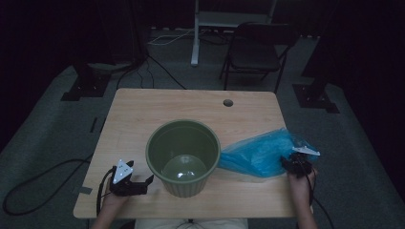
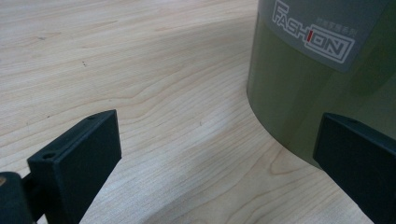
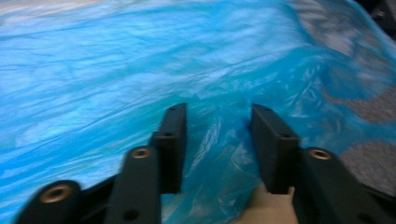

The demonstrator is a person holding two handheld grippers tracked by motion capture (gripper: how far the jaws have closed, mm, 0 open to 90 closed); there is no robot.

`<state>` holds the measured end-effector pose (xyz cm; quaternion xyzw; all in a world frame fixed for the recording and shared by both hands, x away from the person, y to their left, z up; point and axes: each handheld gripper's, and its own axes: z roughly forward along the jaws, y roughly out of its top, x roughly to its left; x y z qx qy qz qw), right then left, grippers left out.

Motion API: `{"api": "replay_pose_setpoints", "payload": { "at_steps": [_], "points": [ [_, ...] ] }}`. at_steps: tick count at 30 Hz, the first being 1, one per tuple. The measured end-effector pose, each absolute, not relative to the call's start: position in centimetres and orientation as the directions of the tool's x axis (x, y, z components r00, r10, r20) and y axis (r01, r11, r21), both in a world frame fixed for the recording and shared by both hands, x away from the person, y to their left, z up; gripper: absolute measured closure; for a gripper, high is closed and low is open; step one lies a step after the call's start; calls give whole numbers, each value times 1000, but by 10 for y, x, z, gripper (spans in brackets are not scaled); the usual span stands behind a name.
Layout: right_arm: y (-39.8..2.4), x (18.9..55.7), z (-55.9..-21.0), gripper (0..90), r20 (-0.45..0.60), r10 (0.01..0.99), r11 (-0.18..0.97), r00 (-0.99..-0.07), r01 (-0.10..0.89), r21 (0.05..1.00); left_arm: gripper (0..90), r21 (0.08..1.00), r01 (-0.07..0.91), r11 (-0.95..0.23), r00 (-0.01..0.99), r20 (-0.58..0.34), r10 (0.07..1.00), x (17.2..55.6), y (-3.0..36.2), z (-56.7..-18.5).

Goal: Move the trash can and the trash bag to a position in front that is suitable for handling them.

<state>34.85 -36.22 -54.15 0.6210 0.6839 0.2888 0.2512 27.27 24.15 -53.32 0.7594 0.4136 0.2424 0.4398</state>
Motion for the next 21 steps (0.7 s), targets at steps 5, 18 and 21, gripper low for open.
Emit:
{"api": "replay_pose_setpoints", "payload": {
  "at_steps": [5,18,21],
  "points": [
    [-342,386,-534,892,-22,982,153,-187,727,669,15,869,416,-268,539,2,842,273,242,-533],
    [-300,461,-474,388,29,976,121,-214,653,747,15,872,413,-261,534,0,845,272,245,-532],
    [-294,452,-465,359,90,964,89,-251,623,777,15,873,412,-261,533,1,846,272,246,-532]
  ]
}}
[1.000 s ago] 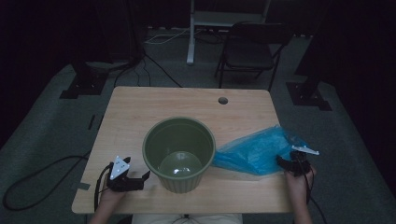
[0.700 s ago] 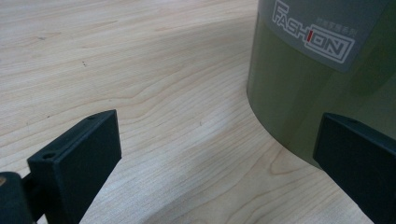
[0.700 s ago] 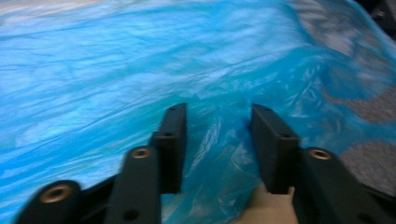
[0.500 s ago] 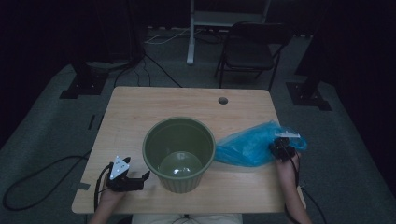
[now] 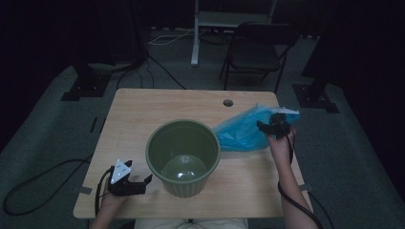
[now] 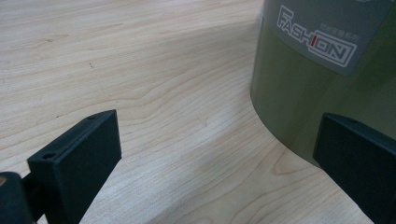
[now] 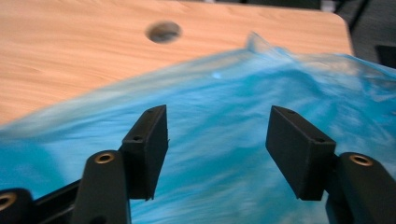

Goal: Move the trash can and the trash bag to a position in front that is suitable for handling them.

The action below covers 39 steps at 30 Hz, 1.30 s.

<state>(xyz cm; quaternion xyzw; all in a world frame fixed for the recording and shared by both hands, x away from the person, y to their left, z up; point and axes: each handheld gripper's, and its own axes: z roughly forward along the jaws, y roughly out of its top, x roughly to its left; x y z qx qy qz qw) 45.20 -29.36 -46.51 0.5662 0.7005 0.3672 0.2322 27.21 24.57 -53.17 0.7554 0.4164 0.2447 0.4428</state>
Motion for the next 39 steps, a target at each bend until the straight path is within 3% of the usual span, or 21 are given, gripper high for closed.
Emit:
{"api": "replay_pose_setpoints", "payload": {
  "at_steps": [9,17,20,24,25,27,39],
  "points": [
    [-216,411,-470,300,176,819,202,-546,561,803,15,872,412,-263,538,0,843,272,245,-532],
    [-164,414,-511,288,135,755,371,-642,587,720,15,869,419,-264,537,-3,843,273,246,-533],
    [-155,419,-524,356,96,756,419,-647,592,688,15,869,417,-265,539,-2,842,272,246,-533],
    [-153,419,-535,646,35,766,457,-642,581,674,15,870,416,-265,538,-1,843,272,246,-532],
    [-155,419,-536,761,24,772,452,-635,576,681,15,869,418,-265,537,-1,844,272,246,-533],
    [-161,419,-534,868,30,777,451,-629,589,671,15,868,418,-267,538,1,843,272,246,-532],
    [-224,364,-535,887,163,713,445,-682,620,646,15,871,412,-267,536,5,844,272,246,-531]
  ]
}}
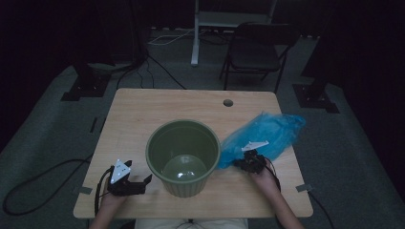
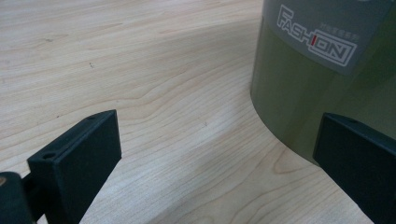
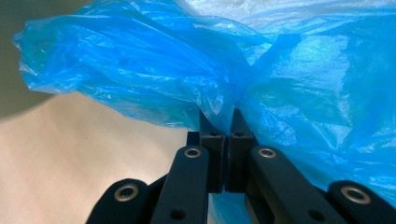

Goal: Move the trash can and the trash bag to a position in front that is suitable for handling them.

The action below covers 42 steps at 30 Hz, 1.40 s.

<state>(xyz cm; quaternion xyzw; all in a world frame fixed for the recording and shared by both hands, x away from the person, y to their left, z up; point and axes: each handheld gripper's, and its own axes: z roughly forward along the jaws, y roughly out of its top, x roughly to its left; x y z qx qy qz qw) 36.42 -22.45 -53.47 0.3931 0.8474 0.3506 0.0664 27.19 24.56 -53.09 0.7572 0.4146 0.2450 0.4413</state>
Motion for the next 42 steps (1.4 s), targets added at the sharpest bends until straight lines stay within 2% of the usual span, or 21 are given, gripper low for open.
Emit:
{"api": "replay_pose_setpoints", "payload": {
  "at_steps": [5,8,10,11,16,18,22,24,26,30,38,42],
  "points": [
    [-234,333,-534,862,139,681,493,-719,590,639,15,869,416,-267,537,3,844,272,245,-532],
    [-234,315,-534,761,138,673,496,-726,582,644,15,870,414,-269,538,5,843,272,244,-531],
    [-232,306,-533,596,159,659,497,-735,584,641,15,870,413,-267,537,4,844,272,245,-531],
    [-232,302,-532,544,167,656,497,-736,588,639,15,870,414,-265,537,2,844,272,245,-531],
    [-238,285,-511,415,169,686,459,-708,601,654,15,869,417,-268,537,3,844,272,244,-532],
    [-245,280,-500,390,174,696,433,-696,601,671,15,868,418,-269,537,2,843,272,244,-532],
    [-279,279,-477,357,156,780,313,-606,595,740,15,866,417,-275,540,6,842,272,244,-532],
    [-300,283,-472,342,110,871,244,-480,614,751,15,867,415,-275,540,8,841,272,243,-532],
    [-325,289,-473,314,126,936,130,-328,658,742,15,869,414,-271,540,4,841,272,244,-531],
    [-354,303,-488,302,140,975,19,-172,693,720,15,870,416,-267,539,1,842,273,244,-531],
    [-363,343,-529,289,89,995,-17,-55,758,652,15,869,416,-268,537,3,844,273,244,-531],
    [-355,355,-538,355,27,998,20,-49,759,651,15,868,418,-267,536,2,844,273,244,-532]
  ]
}}
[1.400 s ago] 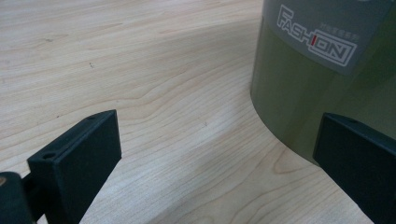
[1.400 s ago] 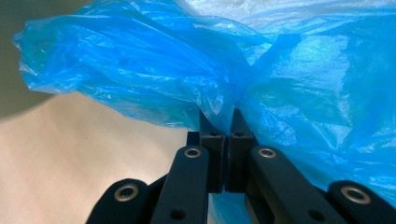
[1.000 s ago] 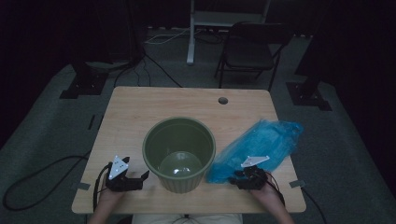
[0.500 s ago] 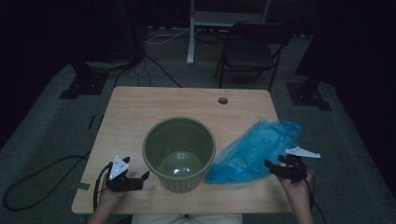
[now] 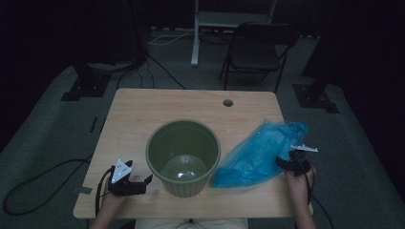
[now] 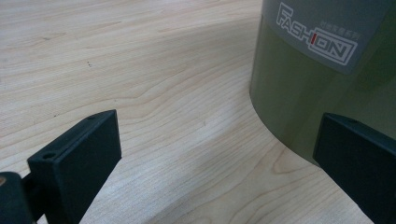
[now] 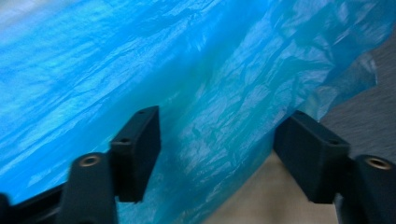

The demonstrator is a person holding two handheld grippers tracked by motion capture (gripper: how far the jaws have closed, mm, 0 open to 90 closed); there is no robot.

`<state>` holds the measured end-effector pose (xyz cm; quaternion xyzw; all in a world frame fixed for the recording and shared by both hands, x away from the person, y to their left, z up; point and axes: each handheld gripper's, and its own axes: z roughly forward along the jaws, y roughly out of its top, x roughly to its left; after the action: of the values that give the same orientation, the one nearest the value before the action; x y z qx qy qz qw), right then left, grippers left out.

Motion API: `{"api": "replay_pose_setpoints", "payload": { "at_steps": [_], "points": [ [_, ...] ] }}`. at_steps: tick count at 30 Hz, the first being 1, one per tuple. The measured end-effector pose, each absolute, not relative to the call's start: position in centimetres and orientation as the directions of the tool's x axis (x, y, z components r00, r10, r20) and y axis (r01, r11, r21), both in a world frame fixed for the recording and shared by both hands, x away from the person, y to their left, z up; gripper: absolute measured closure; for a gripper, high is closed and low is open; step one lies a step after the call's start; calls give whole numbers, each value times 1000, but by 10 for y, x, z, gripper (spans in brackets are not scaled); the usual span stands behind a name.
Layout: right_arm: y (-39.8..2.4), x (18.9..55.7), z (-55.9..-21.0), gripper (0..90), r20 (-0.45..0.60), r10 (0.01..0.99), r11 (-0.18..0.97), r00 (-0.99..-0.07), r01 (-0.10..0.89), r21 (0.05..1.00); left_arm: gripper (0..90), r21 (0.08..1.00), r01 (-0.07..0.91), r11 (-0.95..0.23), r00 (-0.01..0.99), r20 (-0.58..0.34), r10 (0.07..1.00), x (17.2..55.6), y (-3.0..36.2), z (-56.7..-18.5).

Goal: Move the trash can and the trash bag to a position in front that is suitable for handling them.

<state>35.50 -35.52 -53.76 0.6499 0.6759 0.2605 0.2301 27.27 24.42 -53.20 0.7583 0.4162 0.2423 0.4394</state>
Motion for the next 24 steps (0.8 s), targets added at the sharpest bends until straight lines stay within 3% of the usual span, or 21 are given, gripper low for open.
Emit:
{"api": "replay_pose_setpoints", "payload": {
  "at_steps": [2,6,7,10,13,14,17,24],
  "points": [
    [-348,361,-537,474,14,997,49,-78,749,661,15,867,419,-269,538,1,843,273,244,-532],
    [-334,378,-535,835,-6,990,107,-138,738,666,15,866,417,-276,543,6,840,272,243,-532],
    [-329,384,-534,885,-23,988,128,-151,734,667,15,866,417,-276,542,7,840,272,243,-532],
    [-320,400,-527,894,-21,979,164,-204,719,676,15,868,420,-264,535,-2,845,273,245,-532],
    [-309,418,-515,892,-9,963,199,-270,687,699,15,869,417,-268,537,2,843,272,245,-532],
    [-303,425,-509,852,-14,960,208,-280,676,707,15,868,416,-269,539,3,843,272,245,-532],
    [-295,434,-500,540,31,958,174,-286,661,730,15,869,416,-267,537,2,844,272,245,-531],
    [-299,430,-488,363,122,970,45,-211,649,760,15,869,416,-267,535,3,845,272,246,-531]
  ]
}}
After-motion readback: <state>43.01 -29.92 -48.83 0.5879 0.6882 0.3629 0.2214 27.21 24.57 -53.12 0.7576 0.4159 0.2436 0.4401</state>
